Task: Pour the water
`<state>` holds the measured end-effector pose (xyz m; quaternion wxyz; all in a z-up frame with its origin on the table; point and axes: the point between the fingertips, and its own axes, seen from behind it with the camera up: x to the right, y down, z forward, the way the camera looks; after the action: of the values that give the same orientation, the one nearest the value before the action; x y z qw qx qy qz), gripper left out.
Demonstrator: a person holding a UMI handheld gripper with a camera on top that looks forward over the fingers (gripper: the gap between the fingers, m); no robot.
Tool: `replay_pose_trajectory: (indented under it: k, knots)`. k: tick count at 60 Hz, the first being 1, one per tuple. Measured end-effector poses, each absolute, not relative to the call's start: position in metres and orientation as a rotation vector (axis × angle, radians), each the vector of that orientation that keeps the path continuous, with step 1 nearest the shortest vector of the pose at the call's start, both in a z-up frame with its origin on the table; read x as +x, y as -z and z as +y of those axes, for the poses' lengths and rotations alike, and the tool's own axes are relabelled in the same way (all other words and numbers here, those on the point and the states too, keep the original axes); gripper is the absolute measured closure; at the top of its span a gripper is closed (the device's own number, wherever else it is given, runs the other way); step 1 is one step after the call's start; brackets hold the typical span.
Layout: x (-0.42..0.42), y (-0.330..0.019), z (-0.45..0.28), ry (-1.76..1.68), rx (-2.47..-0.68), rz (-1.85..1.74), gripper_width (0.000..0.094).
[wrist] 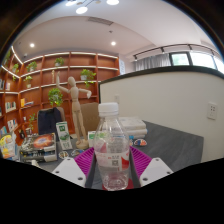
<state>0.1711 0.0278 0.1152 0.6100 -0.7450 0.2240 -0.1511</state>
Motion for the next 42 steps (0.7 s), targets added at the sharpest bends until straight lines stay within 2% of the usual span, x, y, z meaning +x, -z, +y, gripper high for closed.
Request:
replay_pose_trajectory:
  k: [6, 9, 26, 42]
  knots:
    - [0.164, -0.103, 0.024, 0.352, -1.768, 0.490, 0.0123]
    - [0.157, -0.101, 0.020, 0.343, -1.773, 0.483, 0.0050]
    - [0.104, -0.104, -0.053, 0.280, -1.779, 0.414, 0.0045]
    - [0.038, -0.128, -0.125, 0.177, -1.835, 0.329, 0.0044]
